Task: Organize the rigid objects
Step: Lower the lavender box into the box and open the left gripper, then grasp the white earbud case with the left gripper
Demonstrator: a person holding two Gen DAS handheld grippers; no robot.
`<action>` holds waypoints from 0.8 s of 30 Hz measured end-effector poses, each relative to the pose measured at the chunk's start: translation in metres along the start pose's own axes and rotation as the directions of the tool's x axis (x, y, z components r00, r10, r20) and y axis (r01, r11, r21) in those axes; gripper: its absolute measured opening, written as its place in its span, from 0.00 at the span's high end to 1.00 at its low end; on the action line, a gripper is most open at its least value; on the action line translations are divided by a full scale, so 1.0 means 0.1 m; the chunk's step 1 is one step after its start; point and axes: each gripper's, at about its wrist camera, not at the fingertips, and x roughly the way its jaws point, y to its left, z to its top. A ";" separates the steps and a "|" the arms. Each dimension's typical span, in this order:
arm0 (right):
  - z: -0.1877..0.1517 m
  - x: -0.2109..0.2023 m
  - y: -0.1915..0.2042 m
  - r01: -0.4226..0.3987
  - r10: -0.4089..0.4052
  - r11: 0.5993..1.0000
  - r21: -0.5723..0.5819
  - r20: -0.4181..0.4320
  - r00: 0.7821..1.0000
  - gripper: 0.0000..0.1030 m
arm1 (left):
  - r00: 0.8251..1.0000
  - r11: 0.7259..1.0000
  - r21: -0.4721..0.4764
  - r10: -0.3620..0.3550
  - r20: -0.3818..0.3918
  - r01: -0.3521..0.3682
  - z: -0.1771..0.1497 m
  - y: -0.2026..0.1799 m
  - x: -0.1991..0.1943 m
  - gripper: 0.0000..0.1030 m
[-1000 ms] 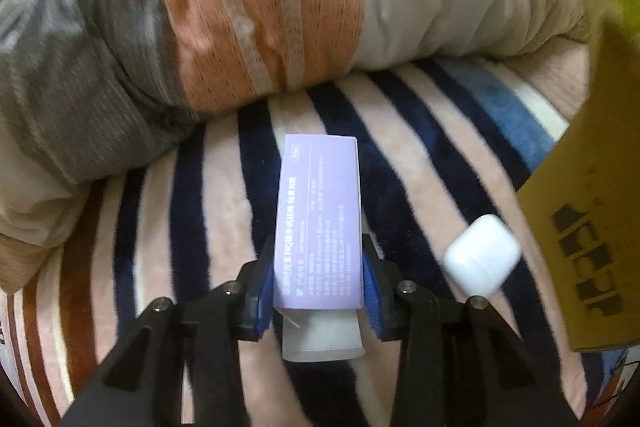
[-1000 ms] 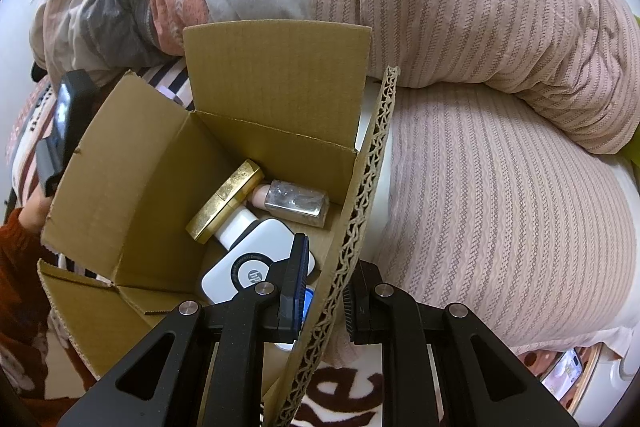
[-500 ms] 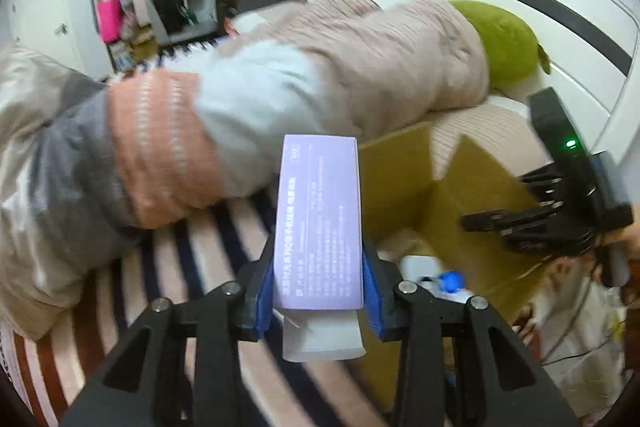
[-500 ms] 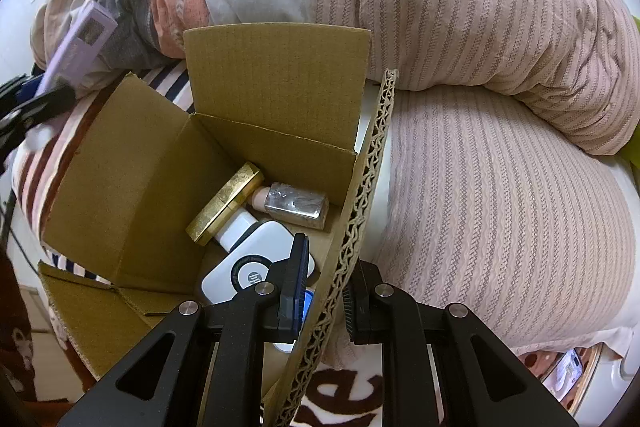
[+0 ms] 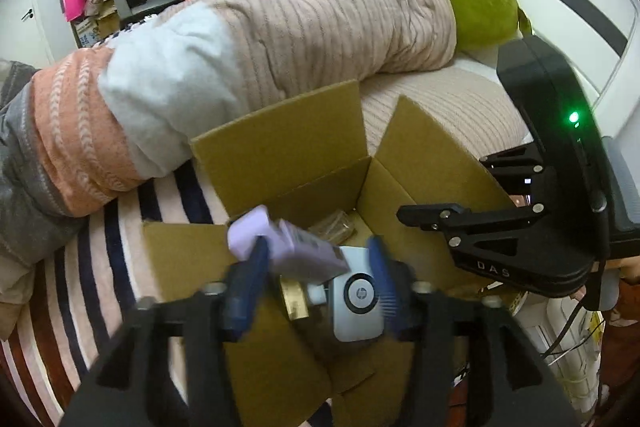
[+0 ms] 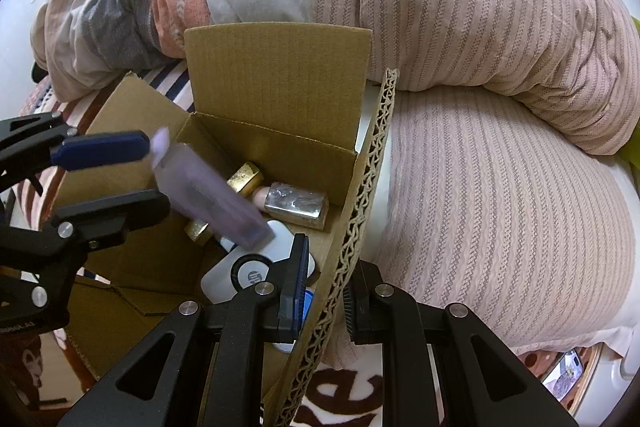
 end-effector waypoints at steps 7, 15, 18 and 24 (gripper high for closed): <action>0.00 0.00 0.02 0.002 -0.002 1.000 0.000 -0.002 1.000 0.88 | 0.995 0.999 -0.034 0.044 0.088 -0.041 -0.16 0.31 -0.33 0.18; 0.02 0.01 0.03 0.008 -0.008 1.000 -0.002 -0.005 1.000 0.88 | 0.976 0.974 -0.151 0.188 0.108 -0.171 -0.68 0.94 -0.53 0.15; 0.02 0.02 0.04 0.011 -0.011 1.000 -0.004 -0.008 1.000 0.88 | 0.972 0.965 -0.158 0.222 0.075 -0.208 -0.86 1.08 -0.44 0.14; 0.03 0.03 0.04 0.013 -0.013 1.000 -0.001 -0.010 1.000 0.88 | 0.963 0.951 -0.153 0.268 -0.023 -0.268 -1.19 1.25 -0.02 0.14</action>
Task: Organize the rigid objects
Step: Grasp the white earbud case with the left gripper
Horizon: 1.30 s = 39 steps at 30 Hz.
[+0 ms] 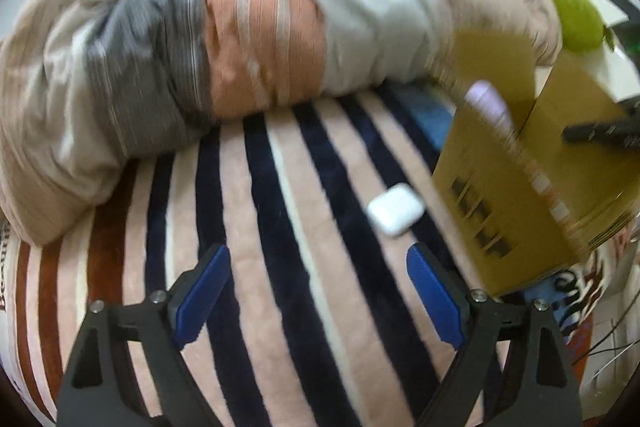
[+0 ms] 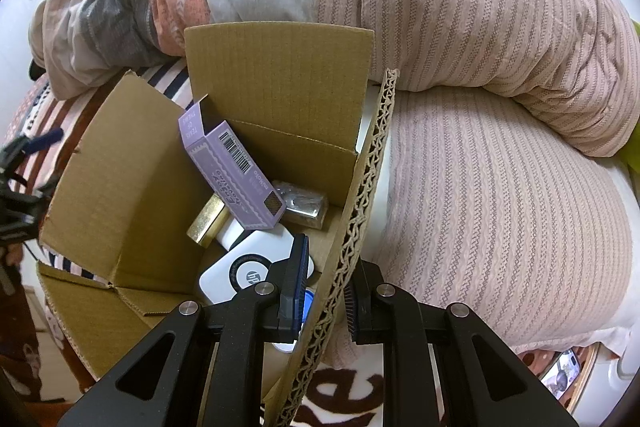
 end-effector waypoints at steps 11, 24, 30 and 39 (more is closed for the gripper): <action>0.00 0.01 -0.01 -0.003 0.003 1.000 0.005 0.001 1.000 0.88 | 0.999 0.999 0.048 0.017 -0.030 -0.016 -0.06 -0.45 0.74 0.14; -0.01 0.00 -0.03 -0.009 0.009 1.000 0.009 -0.001 1.000 0.88 | 1.000 0.976 -0.218 -0.003 -0.021 -0.001 0.13 -0.52 1.17 0.17; -0.01 0.00 -0.03 -0.007 0.007 1.000 0.004 -0.004 1.000 0.88 | 1.000 0.979 -0.202 -0.009 0.003 0.009 0.16 -0.54 1.16 0.52; 0.00 0.00 -0.02 -0.007 0.007 1.000 0.004 -0.004 1.000 0.88 | 1.000 0.983 -0.185 -0.002 0.017 0.005 0.03 -0.13 0.98 0.59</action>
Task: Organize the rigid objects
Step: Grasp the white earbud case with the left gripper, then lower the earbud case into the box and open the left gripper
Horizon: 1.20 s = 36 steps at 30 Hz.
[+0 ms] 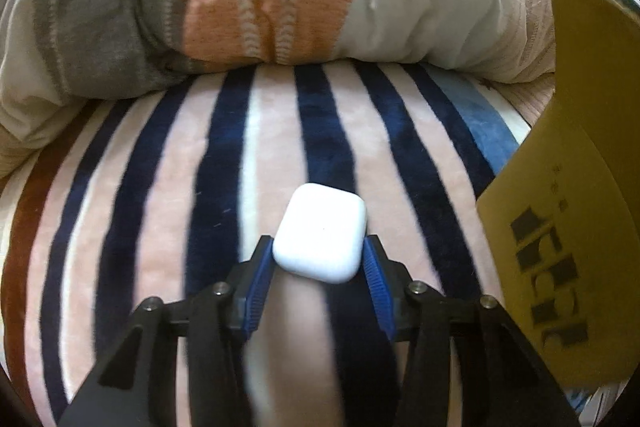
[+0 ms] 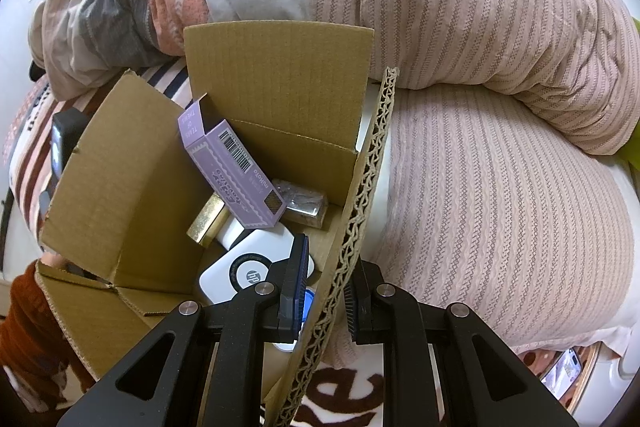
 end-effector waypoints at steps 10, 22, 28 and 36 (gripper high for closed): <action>0.01 0.00 0.00 -0.002 0.002 1.000 0.002 0.000 1.000 0.88 | 0.997 0.995 0.075 -0.070 -0.027 0.072 -0.38 0.28 -0.29 0.58; 0.02 0.00 0.00 -0.003 0.003 1.000 0.003 0.000 1.000 0.88 | 1.000 0.998 0.065 0.016 -0.025 -0.014 -0.22 0.17 -0.10 0.61; 0.03 0.00 0.00 -0.002 0.002 1.000 0.001 0.002 1.000 0.87 | 1.000 0.999 0.048 -0.005 0.017 0.005 -0.17 0.22 -0.32 0.61; 0.02 0.00 0.01 0.001 -0.001 1.000 0.000 0.006 1.000 0.87 | 0.983 0.990 0.137 -0.040 0.180 0.015 0.08 -0.07 -1.22 0.61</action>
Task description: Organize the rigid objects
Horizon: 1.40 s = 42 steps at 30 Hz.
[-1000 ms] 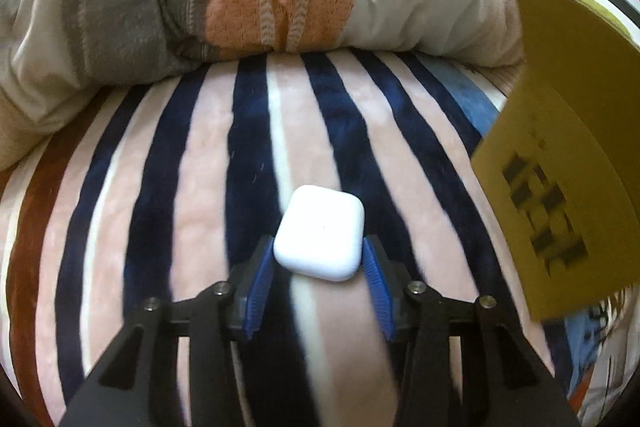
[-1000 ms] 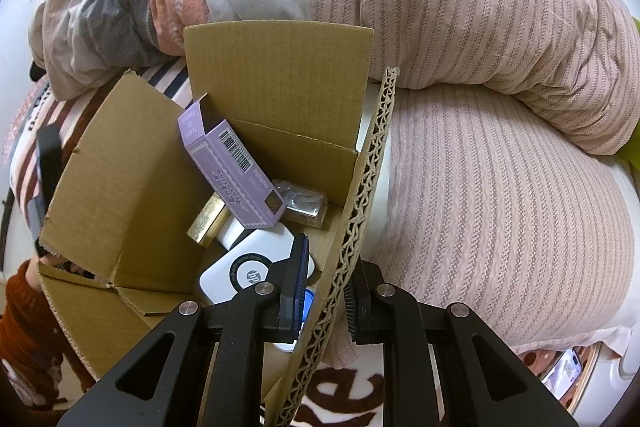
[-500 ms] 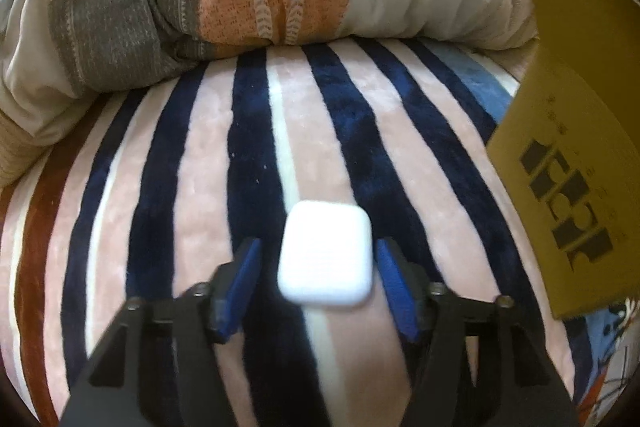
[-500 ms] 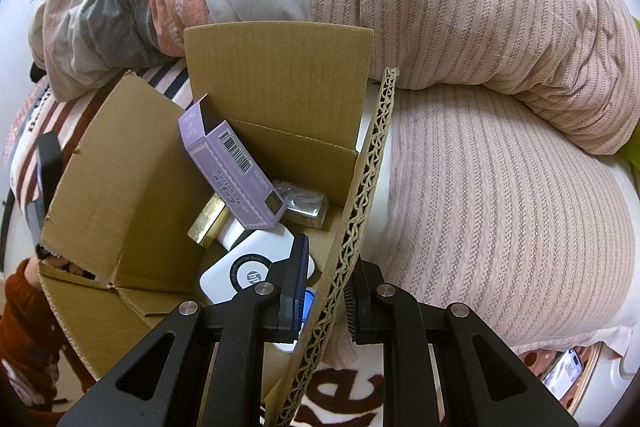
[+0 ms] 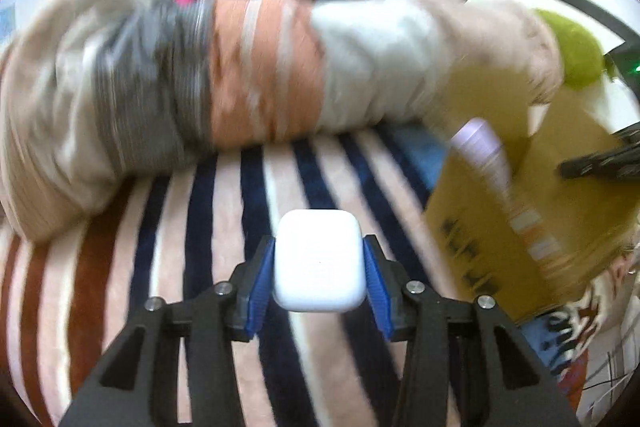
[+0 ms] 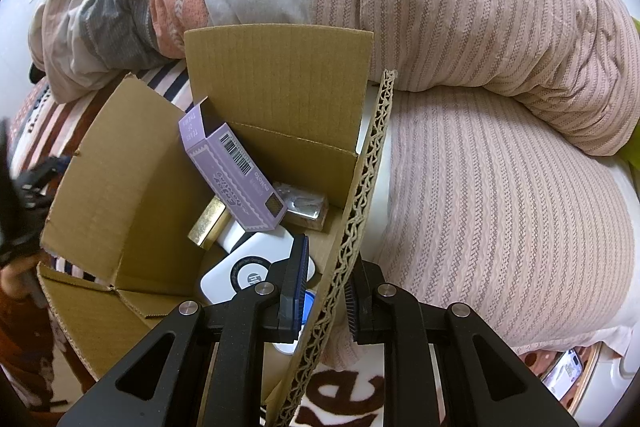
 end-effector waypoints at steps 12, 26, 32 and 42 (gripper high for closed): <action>-0.03 -0.01 -0.01 -0.004 0.004 1.000 0.003 0.008 1.000 0.87 | 0.981 0.978 0.108 -0.184 0.055 0.178 0.60 -0.89 -0.45 0.61; -0.04 -0.02 0.02 0.006 -0.005 1.000 -0.003 0.014 1.000 0.87 | 0.936 0.955 0.090 -0.253 -0.245 0.282 0.63 -1.43 0.10 0.61; -0.05 -0.02 0.03 0.009 -0.009 1.000 -0.006 0.016 1.000 0.86 | 0.930 0.955 0.079 -0.256 -0.264 0.285 0.58 -1.41 0.16 0.61; -0.07 -0.04 0.02 0.012 -0.012 1.000 0.004 0.025 1.000 0.86 | 0.966 0.967 0.102 -0.217 -0.137 0.232 0.61 -1.31 -0.16 0.25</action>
